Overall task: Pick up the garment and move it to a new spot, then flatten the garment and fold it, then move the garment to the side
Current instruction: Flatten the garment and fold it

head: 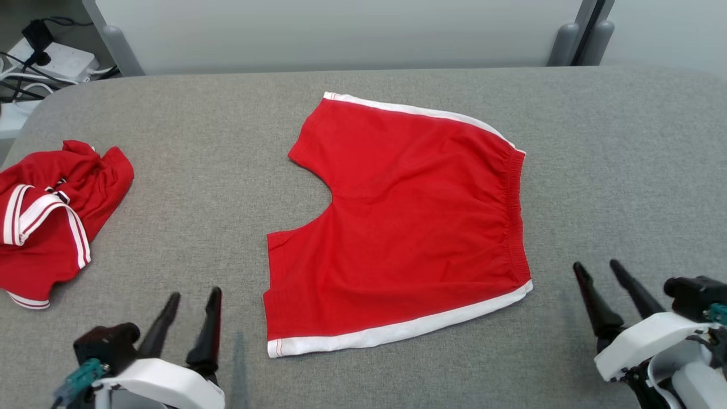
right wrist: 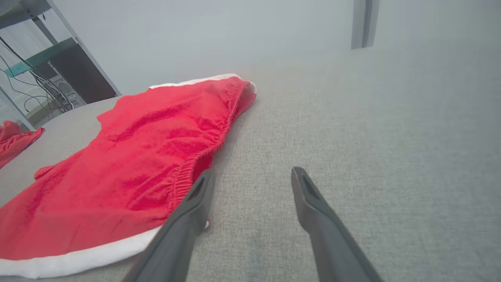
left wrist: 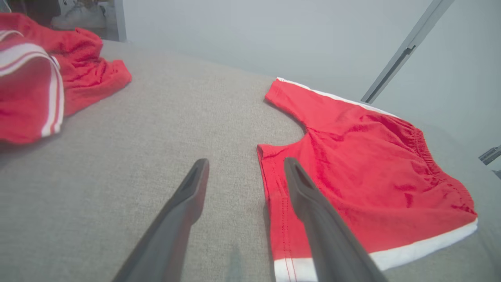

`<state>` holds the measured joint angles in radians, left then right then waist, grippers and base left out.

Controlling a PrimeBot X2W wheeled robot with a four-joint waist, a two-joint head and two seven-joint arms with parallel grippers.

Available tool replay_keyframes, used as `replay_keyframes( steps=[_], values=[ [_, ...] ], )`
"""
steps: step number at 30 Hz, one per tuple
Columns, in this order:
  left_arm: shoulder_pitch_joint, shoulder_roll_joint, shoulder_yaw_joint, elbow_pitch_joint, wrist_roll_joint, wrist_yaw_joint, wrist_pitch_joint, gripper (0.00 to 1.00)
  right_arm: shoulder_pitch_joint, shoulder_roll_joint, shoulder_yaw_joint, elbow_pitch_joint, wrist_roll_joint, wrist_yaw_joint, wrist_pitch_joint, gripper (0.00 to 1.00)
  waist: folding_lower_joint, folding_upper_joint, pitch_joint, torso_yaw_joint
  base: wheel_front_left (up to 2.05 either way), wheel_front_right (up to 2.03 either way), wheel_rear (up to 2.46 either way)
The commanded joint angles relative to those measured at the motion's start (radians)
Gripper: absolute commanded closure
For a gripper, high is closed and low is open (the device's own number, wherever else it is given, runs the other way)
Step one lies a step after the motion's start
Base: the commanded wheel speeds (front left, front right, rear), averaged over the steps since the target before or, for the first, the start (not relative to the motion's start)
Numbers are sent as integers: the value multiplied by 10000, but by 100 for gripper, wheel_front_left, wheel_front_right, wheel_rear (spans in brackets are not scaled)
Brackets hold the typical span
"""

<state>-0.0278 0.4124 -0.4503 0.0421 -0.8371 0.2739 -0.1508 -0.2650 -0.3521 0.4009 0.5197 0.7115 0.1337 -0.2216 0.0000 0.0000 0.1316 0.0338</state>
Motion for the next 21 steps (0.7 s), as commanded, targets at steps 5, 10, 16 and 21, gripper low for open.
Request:
replay_keyframes(
  steps=[5,10,16,21],
  values=[
    [-913,716,852,-680,672,294,-569,0,222,174,-1271,-1025,-1542,-30,-296,0,0,0,-321,-15,0,0,0],
    [-1749,943,1205,-648,1119,155,-861,0,304,841,-2958,-1943,-3639,-30,-364,0,0,0,-606,3,0,0,0],
    [-2309,1137,1194,-73,1751,-348,-1036,0,515,1510,-3431,-3009,-5145,-30,-391,0,0,0,-926,-120,0,0,0],
    [-1575,1292,1275,276,1858,-949,-1091,0,1188,1966,-3691,-3753,-5770,-30,-398,0,0,0,-1187,-245,0,0,0]
  ],
)
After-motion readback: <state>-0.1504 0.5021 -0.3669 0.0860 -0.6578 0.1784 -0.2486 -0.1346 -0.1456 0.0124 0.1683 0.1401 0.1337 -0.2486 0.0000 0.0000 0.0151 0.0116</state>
